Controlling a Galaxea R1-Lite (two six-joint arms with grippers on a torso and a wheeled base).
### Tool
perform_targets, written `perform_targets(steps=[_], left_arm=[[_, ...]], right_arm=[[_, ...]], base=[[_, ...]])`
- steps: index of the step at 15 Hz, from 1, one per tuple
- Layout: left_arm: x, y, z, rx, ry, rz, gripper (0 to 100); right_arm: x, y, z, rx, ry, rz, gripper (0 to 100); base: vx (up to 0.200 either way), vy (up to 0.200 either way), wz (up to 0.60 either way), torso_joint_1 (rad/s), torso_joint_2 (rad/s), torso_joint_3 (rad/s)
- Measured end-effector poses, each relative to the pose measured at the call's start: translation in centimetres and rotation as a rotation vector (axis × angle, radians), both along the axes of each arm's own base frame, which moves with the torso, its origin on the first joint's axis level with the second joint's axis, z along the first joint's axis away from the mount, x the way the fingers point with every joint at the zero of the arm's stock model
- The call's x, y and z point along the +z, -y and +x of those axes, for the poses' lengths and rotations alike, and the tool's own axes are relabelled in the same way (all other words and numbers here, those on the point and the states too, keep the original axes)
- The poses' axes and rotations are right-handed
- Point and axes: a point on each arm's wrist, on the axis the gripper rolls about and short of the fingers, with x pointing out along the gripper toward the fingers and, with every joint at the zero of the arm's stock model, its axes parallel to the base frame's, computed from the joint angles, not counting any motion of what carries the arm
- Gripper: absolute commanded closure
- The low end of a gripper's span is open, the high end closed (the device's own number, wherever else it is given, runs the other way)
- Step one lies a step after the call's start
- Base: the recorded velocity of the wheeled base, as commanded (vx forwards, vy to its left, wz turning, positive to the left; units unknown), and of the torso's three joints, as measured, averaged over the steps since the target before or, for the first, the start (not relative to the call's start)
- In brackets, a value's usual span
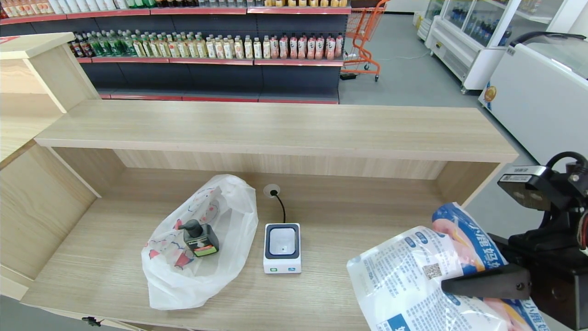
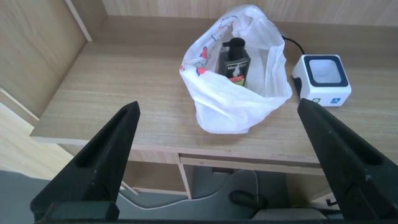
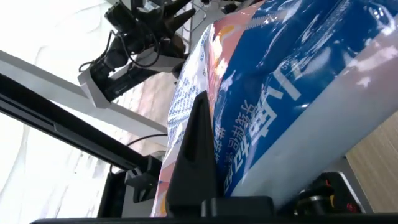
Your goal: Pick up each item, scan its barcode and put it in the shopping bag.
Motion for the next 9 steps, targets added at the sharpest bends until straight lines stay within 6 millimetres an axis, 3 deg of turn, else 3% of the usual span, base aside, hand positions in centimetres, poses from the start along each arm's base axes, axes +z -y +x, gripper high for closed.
perform_targets(steps=[9], left_arm=[[0.00,0.00,0.00,0.000,0.000,0.000,0]], right_arm=[[0.04,0.19,-0.21,-0.007,0.004,0.001,100]], base=[[0.000,0.000,0.00,0.000,0.00,0.000]])
